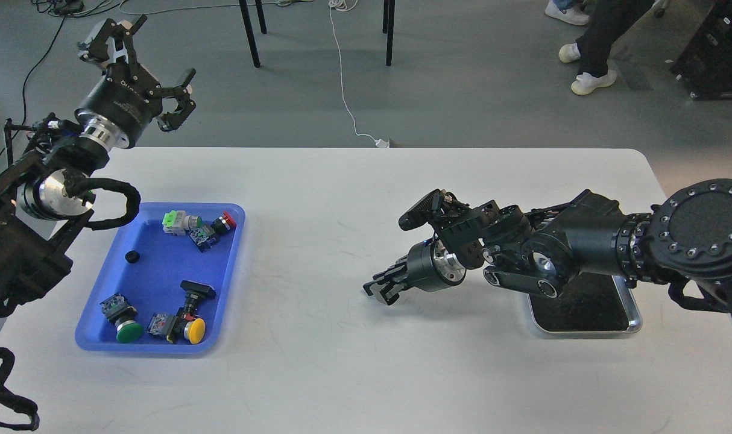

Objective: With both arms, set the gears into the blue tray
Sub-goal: 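Carry the second black piece toward the table center, then open the right gripper to drop the piece and withdraw, then reach the left gripper down to the second black piece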

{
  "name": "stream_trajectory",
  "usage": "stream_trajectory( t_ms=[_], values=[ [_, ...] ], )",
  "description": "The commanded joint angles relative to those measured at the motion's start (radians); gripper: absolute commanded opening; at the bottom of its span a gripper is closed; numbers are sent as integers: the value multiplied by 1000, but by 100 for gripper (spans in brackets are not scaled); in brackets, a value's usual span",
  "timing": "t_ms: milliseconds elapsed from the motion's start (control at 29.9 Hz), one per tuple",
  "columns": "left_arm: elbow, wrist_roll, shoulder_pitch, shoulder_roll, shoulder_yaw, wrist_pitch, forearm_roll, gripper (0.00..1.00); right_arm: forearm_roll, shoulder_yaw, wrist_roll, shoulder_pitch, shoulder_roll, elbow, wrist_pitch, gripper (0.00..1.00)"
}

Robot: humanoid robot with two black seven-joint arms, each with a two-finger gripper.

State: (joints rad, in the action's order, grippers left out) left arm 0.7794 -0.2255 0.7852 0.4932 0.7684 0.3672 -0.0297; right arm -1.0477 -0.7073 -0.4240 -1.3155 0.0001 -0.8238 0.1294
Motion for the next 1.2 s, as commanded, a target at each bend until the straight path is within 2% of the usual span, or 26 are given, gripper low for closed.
stream_trajectory(
  t_ms=[0,100,234,301,334,435,568,803,936,1037,1170],
  values=[
    [0,0,0,14,-1,1,-1,98,27,8,2,-2,0,-1,-2,51],
    [0,-3,-1,34,0,2,-3,98,66,19,2,-11,-2,0,-4,61],
    [0,-2,2,77,0,19,-39,98,144,147,4,-13,-58,11,-13,83],
    [0,0,6,102,0,56,-105,98,196,239,4,-10,-113,35,-13,93],
    [0,0,8,110,2,82,-145,98,219,293,1,-4,-142,40,-8,95],
    [49,0,28,113,2,79,-211,98,250,457,-10,22,-230,34,1,95],
    [242,8,43,145,-3,24,-333,98,307,710,-9,130,-322,29,9,96],
    [452,6,35,131,-31,21,-803,98,395,1072,-1,321,-439,26,22,97],
    [540,12,31,82,-38,18,-1005,97,601,1177,1,397,-483,28,104,97],
    [592,38,35,68,-104,-5,-1153,96,791,1226,1,452,-547,22,154,98],
    [609,40,40,54,-190,-53,-1347,94,946,1255,-10,535,-604,-37,214,99]
  ],
)
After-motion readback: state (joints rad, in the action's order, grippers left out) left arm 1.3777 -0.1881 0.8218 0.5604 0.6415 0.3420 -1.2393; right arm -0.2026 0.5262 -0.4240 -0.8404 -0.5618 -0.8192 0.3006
